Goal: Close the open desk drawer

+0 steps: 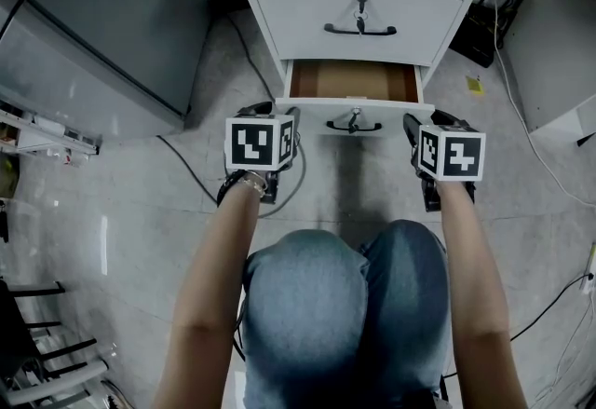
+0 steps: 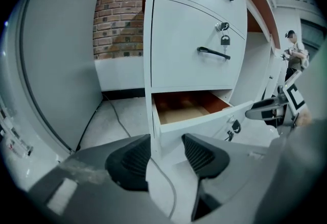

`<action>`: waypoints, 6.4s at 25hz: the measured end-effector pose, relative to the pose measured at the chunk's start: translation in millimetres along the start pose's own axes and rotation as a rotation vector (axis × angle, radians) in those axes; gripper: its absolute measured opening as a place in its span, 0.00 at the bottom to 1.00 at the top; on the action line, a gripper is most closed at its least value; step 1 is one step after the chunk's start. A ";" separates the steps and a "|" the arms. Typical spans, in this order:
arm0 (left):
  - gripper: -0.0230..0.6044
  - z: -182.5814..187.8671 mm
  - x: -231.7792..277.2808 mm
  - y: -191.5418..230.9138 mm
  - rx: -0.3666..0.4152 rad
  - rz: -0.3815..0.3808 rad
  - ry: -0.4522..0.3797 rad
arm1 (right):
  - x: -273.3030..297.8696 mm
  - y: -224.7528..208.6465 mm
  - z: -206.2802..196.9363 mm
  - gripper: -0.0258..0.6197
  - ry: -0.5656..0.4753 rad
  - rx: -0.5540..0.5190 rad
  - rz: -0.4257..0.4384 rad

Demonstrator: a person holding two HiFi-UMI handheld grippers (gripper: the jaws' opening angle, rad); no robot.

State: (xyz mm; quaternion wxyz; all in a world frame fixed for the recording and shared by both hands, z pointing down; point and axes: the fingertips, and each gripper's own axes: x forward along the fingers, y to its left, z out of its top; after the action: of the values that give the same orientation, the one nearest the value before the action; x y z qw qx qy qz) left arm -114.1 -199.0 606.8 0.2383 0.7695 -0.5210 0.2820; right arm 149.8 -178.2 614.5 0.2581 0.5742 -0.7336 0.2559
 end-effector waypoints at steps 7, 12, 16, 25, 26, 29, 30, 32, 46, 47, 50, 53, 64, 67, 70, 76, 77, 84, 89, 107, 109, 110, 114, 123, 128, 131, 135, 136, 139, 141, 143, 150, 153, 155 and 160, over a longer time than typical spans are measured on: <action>0.38 1.0 6.6 4.2 0.006 0.031 -0.050 | 2.7 0.3 6.3 0.41 -0.093 -0.046 -0.040; 0.38 5.5 9.4 6.5 0.005 0.039 -0.070 | 5.4 0.6 10.6 0.41 -0.113 -0.041 -0.056; 0.38 9.7 14.1 8.0 0.004 0.048 -0.086 | 10.2 -2.9 14.4 0.42 -0.120 -0.043 -0.073; 0.39 23.6 22.2 12.5 -0.009 0.046 -0.104 | 19.6 -9.2 26.0 0.44 -0.132 -0.053 -0.106; 0.41 22.6 24.1 14.0 -0.017 0.046 -0.102 | 20.5 -9.7 26.7 0.44 -0.135 -0.055 -0.106; 0.44 24.0 26.7 16.5 -0.027 0.054 -0.106 | 23.3 -12.1 28.7 0.45 -0.148 -0.061 -0.110; 0.44 25.9 27.1 16.9 -0.026 0.058 -0.111 | 24.4 -13.0 29.7 0.45 -0.154 -0.060 -0.113; 0.44 30.2 27.7 17.5 -0.020 0.069 -0.120 | 26.5 -14.8 31.8 0.46 -0.163 -0.052 -0.118; 0.48 42.7 39.6 25.7 -0.052 0.114 -0.164 | 39.5 -25.1 44.5 0.52 -0.186 -0.047 -0.139; 0.48 43.5 40.4 26.4 -0.055 0.113 -0.164 | 40.3 -25.2 45.4 0.52 -0.187 -0.045 -0.142; 0.48 45.8 43.0 27.5 -0.063 0.111 -0.166 | 42.9 -26.5 47.0 0.52 -0.189 -0.036 -0.149; 0.48 48.0 46.0 27.7 -0.061 0.112 -0.169 | 45.8 -28.4 48.1 0.52 -0.185 -0.038 -0.151; 0.48 55.5 53.7 31.4 -0.064 0.113 -0.172 | 54.1 -32.0 54.2 0.52 -0.185 -0.030 -0.162; 0.48 58.4 56.6 32.6 -0.067 0.117 -0.177 | 57.7 -33.6 56.8 0.52 -0.187 -0.022 -0.164; 0.48 60.3 58.1 33.7 -0.067 0.121 -0.182 | 61.1 -33.7 58.1 0.52 -0.188 -0.020 -0.160; 0.48 63.2 61.5 34.6 -0.069 0.114 -0.179 | 64.5 -36.0 58.9 0.52 -0.174 -0.012 -0.173; 0.48 63.5 62.0 34.9 -0.070 0.112 -0.179 | 64.6 -36.8 58.4 0.52 -0.169 -0.006 -0.180; 0.48 65.3 63.6 34.2 -0.047 0.101 -0.178 | 65.1 -37.6 59.2 0.52 -0.168 -0.010 -0.189; 0.48 64.3 58.2 38.2 -0.031 0.116 -0.189 | 62.9 -39.2 55.2 0.48 -0.175 0.003 -0.197; 0.37 78.5 -45.8 -0.5 0.010 0.084 -0.310 | -38.2 13.0 78.1 0.36 -0.277 0.007 0.014; 0.31 86.8 -60.6 -8.3 0.026 0.078 -0.327 | -50.9 19.3 86.4 0.31 -0.292 0.005 0.027; 0.29 89.8 -67.9 -12.4 0.029 0.077 -0.336 | -57.5 23.3 89.7 0.29 -0.299 0.002 0.036; 0.19 98.6 -97.1 -24.4 0.014 0.084 -0.376 | -85.6 40.1 103.6 0.18 -0.342 -0.027 0.058; 0.04 133.2 -156.9 -38.9 0.008 0.104 -0.457 | -143.0 69.9 134.0 0.04 -0.429 -0.125 0.079; 0.04 161.0 -190.9 -62.0 0.048 0.078 -0.567 | -179.0 78.5 149.7 0.04 -0.476 -0.144 0.091; 0.04 167.2 -204.6 -80.1 0.102 0.031 -0.607 | -190.5 82.6 157.9 0.04 -0.502 -0.143 0.115; 0.04 172.2 -223.0 -95.1 0.163 0.024 -0.647 | -202.3 84.3 159.4 0.04 -0.538 -0.137 0.117; 0.04 173.7 -226.7 -95.5 0.167 0.027 -0.658 | -205.1 85.5 159.6 0.04 -0.552 -0.132 0.114; 0.04 172.1 -235.8 -96.1 0.199 0.046 -0.676 | -216.1 87.4 158.1 0.04 -0.604 -0.127 0.099; 0.04 170.0 -243.3 -96.0 0.224 0.065 -0.693 | -223.5 86.5 158.8 0.04 -0.638 -0.134 0.083; 0.04 166.7 -249.4 -95.7 0.207 0.063 -0.723 | -228.3 85.2 159.5 0.04 -0.660 -0.136 0.072; 0.04 160.1 -264.7 -107.4 0.166 0.023 -0.779 | -241.4 94.9 160.8 0.04 -0.702 -0.194 0.069; 0.04 157.4 -263.3 -110.7 0.171 0.020 -0.779 | -247.7 99.6 159.1 0.04 -0.719 -0.201 0.074; 0.04 157.2 -261.4 -109.9 0.166 0.023 -0.781 | -251.3 100.1 158.0 0.04 -0.727 -0.199 0.075; 0.04 153.4 -258.3 -105.5 0.164 0.037 -0.779 | -258.9 100.0 155.8 0.04 -0.744 -0.199 0.070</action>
State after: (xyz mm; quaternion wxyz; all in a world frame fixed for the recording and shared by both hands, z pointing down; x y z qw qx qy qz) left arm -63.8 -91.7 311.3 -0.0443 0.8259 -0.5619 0.0139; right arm 92.8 -78.0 317.9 0.0200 0.5747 -0.8174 -0.0339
